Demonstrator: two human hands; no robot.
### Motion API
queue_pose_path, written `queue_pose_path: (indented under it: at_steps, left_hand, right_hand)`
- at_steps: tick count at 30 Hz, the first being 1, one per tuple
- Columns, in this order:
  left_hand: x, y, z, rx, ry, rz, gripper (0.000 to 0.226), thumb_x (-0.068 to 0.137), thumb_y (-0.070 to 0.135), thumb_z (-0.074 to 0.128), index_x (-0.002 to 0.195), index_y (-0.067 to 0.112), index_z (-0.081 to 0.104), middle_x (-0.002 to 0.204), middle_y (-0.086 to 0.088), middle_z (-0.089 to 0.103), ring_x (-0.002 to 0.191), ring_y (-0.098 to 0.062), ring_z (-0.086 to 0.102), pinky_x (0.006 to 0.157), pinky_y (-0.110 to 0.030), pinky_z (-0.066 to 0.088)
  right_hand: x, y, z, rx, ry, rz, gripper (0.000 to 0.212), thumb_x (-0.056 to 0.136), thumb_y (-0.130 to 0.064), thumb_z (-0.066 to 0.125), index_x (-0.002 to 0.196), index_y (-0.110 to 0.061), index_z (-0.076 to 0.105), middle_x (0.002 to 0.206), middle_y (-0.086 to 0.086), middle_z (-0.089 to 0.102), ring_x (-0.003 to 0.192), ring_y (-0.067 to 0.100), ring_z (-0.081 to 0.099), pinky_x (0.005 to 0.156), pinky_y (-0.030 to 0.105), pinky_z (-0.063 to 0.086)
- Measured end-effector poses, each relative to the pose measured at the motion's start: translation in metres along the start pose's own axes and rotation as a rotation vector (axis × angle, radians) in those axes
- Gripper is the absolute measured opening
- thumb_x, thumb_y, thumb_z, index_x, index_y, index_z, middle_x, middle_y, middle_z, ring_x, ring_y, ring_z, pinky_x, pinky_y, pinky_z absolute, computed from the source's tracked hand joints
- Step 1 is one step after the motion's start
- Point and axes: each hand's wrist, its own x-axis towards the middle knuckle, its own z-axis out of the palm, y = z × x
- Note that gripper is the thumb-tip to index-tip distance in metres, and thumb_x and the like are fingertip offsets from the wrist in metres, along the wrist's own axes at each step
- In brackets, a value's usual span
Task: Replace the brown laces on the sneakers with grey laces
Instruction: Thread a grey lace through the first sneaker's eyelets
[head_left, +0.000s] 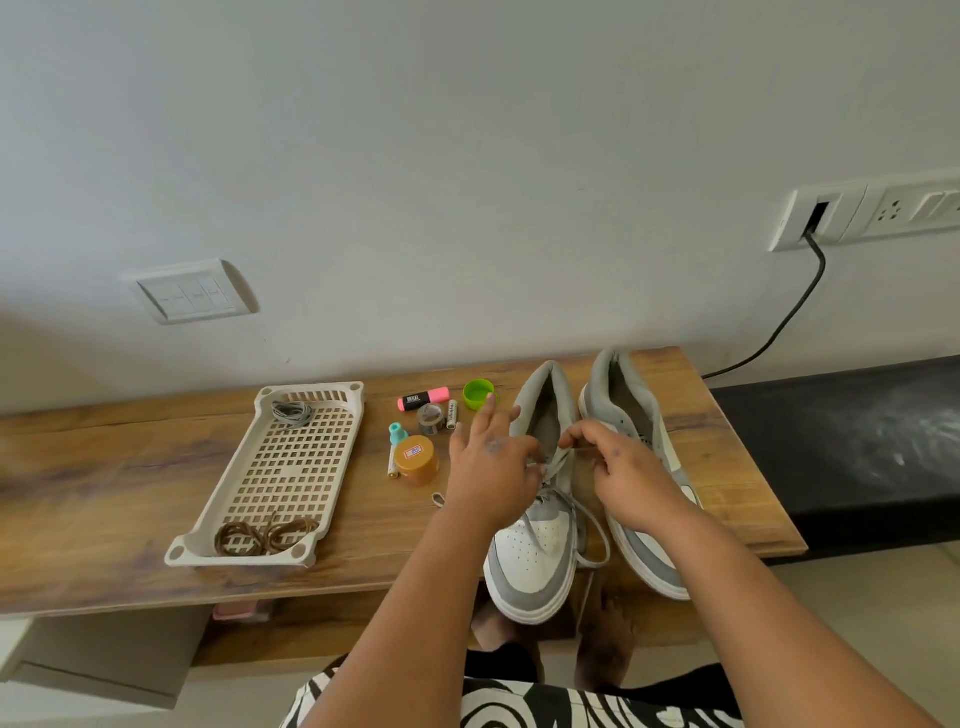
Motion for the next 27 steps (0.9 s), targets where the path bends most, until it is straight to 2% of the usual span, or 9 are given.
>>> queue_pose_path:
  at_steps: [4,7,10,13,15,19,21,24,27]
  left_hand:
    - [0.002,-0.002,-0.002,0.092,-0.118,-0.001,0.024,0.098,0.042,0.052,0.109,0.030,0.069,0.163,-0.001,0.017,0.152,-0.025,-0.005,0.120,-0.053,0.005]
    - [0.003,-0.002,-0.002,-0.042,-0.157,-0.028,0.023,0.097,0.037,0.056,0.110,0.023,0.068,0.161,-0.002,0.020,0.146,-0.028,0.023,0.116,-0.048,0.028]
    - [0.004,-0.006,-0.006,-0.303,-0.150,-0.061,0.018,0.097,0.032,0.057,0.099,0.017,0.066,0.155,0.000,0.035,0.130,-0.021,0.049,0.107,-0.038,0.040]
    - [0.001,-0.018,-0.016,-0.636,-0.116,-0.156,0.022,0.099,0.028,0.055,0.099,0.009,0.066,0.121,-0.002,0.067,0.106,-0.013,0.065,0.099,-0.042,0.049]
    - [-0.002,-0.025,-0.024,-0.963,-0.079,-0.206,0.024,0.101,0.022,0.052,0.105,0.002,0.065,0.105,-0.004,0.073,0.093,-0.011,0.070,0.087,-0.033,0.053]
    - [-0.003,-0.031,-0.044,-1.583,0.132,-0.317,0.019,0.102,0.017,0.048,0.093,0.008,0.062,0.103,-0.009,0.075,0.088,-0.018,0.071,0.077,-0.030,0.053]
    - [-0.001,-0.038,-0.042,-1.413,0.245,-0.452,0.019,0.100,0.021,0.054,0.089,0.012,0.066,0.094,-0.002,0.075,0.084,-0.014,0.070,0.075,-0.029,0.050]
    - [0.000,-0.056,-0.027,-0.615,0.209,-0.567,0.023,0.093,0.035,0.062,0.111,0.022,0.066,0.109,0.003,0.068,0.099,-0.020,0.062,0.089,-0.035,0.050]
    - [0.001,-0.047,-0.019,-0.353,0.087,-0.381,0.041,0.090,0.039,0.065,0.130,0.033,0.057,0.139,0.002,0.050,0.128,-0.024,0.046,0.105,-0.042,0.042]
  right_hand:
    - [0.000,0.001,0.002,-0.035,0.009,-0.024,0.040,0.096,-0.004,0.045,0.114,-0.039,0.055,0.107,-0.003,0.066,0.094,0.013,0.064,0.082,0.036,0.055]
    - [-0.001,0.000,0.003,-0.029,0.013,-0.023,0.037,0.097,-0.007,0.045,0.114,-0.038,0.054,0.106,-0.002,0.067,0.094,0.016,0.064,0.083,0.040,0.055]
    - [0.000,0.000,0.001,0.001,0.015,0.001,0.034,0.098,-0.005,0.046,0.114,-0.033,0.057,0.111,-0.005,0.065,0.100,0.016,0.063,0.088,0.038,0.054]
    - [0.001,-0.001,-0.001,0.020,0.006,0.022,0.036,0.096,-0.001,0.046,0.112,-0.031,0.057,0.113,-0.007,0.061,0.104,0.015,0.060,0.090,0.034,0.052]
    - [0.001,0.000,-0.001,0.042,-0.005,0.036,0.038,0.094,0.002,0.045,0.110,-0.031,0.057,0.111,-0.009,0.059,0.103,0.014,0.058,0.086,0.029,0.050]
    - [0.002,0.000,-0.003,0.099,-0.006,0.043,0.041,0.091,0.004,0.047,0.106,-0.032,0.059,0.109,-0.012,0.059,0.107,0.010,0.057,0.084,0.022,0.045]
    - [0.002,0.000,-0.003,0.106,-0.008,0.055,0.040,0.091,0.004,0.047,0.106,-0.031,0.059,0.109,-0.012,0.059,0.107,0.011,0.057,0.084,0.023,0.045]
    - [0.002,-0.001,-0.002,0.087,-0.009,0.050,0.040,0.091,0.004,0.047,0.106,-0.031,0.059,0.109,-0.011,0.059,0.106,0.012,0.057,0.084,0.024,0.045]
    - [0.002,-0.002,-0.003,0.085,-0.013,0.057,0.041,0.091,0.004,0.046,0.107,-0.031,0.059,0.110,-0.012,0.059,0.106,0.010,0.057,0.084,0.023,0.046]
